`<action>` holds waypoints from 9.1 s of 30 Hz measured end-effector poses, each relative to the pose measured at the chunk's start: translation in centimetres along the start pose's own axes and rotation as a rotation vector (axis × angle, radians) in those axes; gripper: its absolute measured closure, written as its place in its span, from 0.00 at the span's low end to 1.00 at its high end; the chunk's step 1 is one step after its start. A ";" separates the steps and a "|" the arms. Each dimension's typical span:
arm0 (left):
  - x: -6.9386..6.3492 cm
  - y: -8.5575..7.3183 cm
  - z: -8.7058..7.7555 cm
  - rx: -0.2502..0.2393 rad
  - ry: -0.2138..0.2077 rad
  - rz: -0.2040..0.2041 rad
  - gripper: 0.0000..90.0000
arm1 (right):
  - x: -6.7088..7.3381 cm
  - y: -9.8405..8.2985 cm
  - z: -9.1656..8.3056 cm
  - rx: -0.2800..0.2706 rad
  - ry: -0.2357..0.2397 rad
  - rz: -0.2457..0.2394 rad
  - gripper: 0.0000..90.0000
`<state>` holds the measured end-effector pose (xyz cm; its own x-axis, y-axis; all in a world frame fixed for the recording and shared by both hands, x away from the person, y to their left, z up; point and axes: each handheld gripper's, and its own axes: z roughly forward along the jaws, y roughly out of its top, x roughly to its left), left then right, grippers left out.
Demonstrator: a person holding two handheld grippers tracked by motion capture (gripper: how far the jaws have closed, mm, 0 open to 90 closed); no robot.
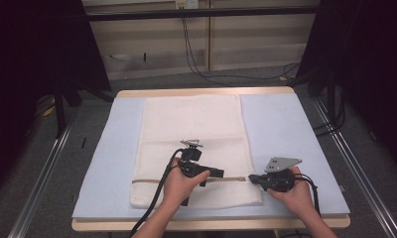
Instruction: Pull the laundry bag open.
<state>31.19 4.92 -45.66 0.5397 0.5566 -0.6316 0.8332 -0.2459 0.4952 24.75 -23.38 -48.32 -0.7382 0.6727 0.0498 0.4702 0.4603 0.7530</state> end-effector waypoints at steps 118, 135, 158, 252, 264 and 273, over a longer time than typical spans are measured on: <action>0.0 1.6 3.6 0.150 -0.026 -0.151 0.97 | -0.1 -0.1 0.1 0.003 -0.003 0.020 1.00; 1.0 1.5 1.9 0.162 -0.049 -0.162 0.97 | -0.1 -0.1 0.1 0.004 0.000 0.021 1.00; 1.7 1.2 0.2 0.152 -0.038 -0.176 0.97 | -0.2 0.2 0.1 0.021 0.003 0.011 1.00; 7.1 -1.3 -9.3 0.105 0.033 -0.235 0.97 | -0.3 0.1 0.1 0.013 0.006 0.036 1.00; 8.5 -2.1 -11.5 0.076 0.039 -0.269 0.97 | -0.3 0.1 0.1 0.012 0.007 0.036 1.00; 9.3 -2.5 -12.8 0.061 0.039 -0.278 0.97 | -0.3 0.1 0.1 0.011 0.013 0.038 1.00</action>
<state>32.59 20.87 -45.12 0.2851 0.6395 -0.7140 0.9550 -0.1256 0.2688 25.08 -23.47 -48.39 -0.7260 0.6822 0.0872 0.5032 0.4405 0.7435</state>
